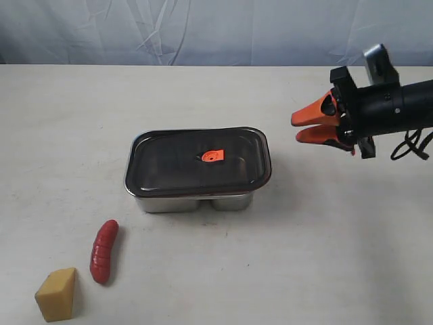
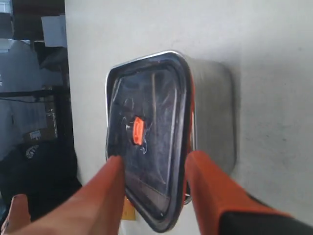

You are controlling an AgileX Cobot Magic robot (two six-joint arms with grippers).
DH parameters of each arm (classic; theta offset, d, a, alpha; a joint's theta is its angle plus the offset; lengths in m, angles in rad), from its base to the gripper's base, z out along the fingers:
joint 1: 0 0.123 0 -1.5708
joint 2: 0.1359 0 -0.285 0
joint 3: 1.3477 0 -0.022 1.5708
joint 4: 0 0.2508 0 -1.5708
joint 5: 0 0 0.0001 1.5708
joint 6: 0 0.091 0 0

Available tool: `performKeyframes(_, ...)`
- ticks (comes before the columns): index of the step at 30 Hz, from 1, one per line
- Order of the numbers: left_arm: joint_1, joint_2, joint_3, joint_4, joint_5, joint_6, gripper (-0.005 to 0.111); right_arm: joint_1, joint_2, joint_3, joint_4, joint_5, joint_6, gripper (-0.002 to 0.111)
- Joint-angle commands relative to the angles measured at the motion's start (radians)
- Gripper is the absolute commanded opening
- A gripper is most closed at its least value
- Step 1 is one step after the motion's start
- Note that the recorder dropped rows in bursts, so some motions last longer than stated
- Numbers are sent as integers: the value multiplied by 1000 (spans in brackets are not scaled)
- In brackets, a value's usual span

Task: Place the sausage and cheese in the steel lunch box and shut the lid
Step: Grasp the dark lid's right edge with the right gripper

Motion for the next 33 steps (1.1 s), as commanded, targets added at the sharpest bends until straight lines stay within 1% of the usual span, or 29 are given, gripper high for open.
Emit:
performKeyframes(1,4,-5,5,-13,-7,0,0,53,101,-13,30,22,-40,43)
performKeyframes(6,4,-5,5,-15,-7,0,0,123,130,-13,74,-4,-61,43)
performKeyframes(11,4,-5,5,-15,-7,0,0,137,130,-13,74,-48,-61,43)
performKeyframes(20,4,-5,5,-15,-7,0,0,154,130,-13,74,-31,-61,43)
performKeyframes(22,4,-5,5,-15,-7,0,0,159,130,-13,74,-9,-61,41)
performKeyframes(26,4,-5,5,-15,-7,0,0,165,130,-13,74,3,-59,34)
performKeyframes(28,4,-5,5,-15,-7,0,0,165,130,-13,74,1,-59,26)
performKeyframes(32,4,-5,5,-15,-7,0,0,165,130,-13,74,1,-57,2)
performKeyframes(33,4,-5,5,-15,-7,0,0,165,130,-13,74,1,-57,-1)
